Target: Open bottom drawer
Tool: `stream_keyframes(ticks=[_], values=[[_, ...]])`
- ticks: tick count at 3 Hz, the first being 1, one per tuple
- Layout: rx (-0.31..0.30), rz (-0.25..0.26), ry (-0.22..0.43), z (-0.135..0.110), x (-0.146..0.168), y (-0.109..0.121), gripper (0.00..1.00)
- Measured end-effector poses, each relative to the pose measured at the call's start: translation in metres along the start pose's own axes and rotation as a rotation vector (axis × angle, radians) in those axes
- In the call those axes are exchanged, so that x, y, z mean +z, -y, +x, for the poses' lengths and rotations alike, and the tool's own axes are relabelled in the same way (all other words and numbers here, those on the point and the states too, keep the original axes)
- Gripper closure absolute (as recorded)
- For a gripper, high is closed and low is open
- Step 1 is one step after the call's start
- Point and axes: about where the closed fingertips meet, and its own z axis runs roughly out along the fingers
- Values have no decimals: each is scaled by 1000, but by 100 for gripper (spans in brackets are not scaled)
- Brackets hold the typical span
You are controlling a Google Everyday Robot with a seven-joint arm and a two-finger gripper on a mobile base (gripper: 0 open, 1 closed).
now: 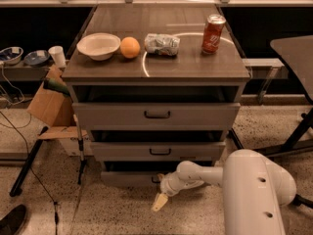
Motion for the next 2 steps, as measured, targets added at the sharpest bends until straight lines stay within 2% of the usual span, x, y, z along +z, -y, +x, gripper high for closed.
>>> stream_keyframes(ticks=[2], values=[[10, -37, -3, 10, 21, 5, 0]])
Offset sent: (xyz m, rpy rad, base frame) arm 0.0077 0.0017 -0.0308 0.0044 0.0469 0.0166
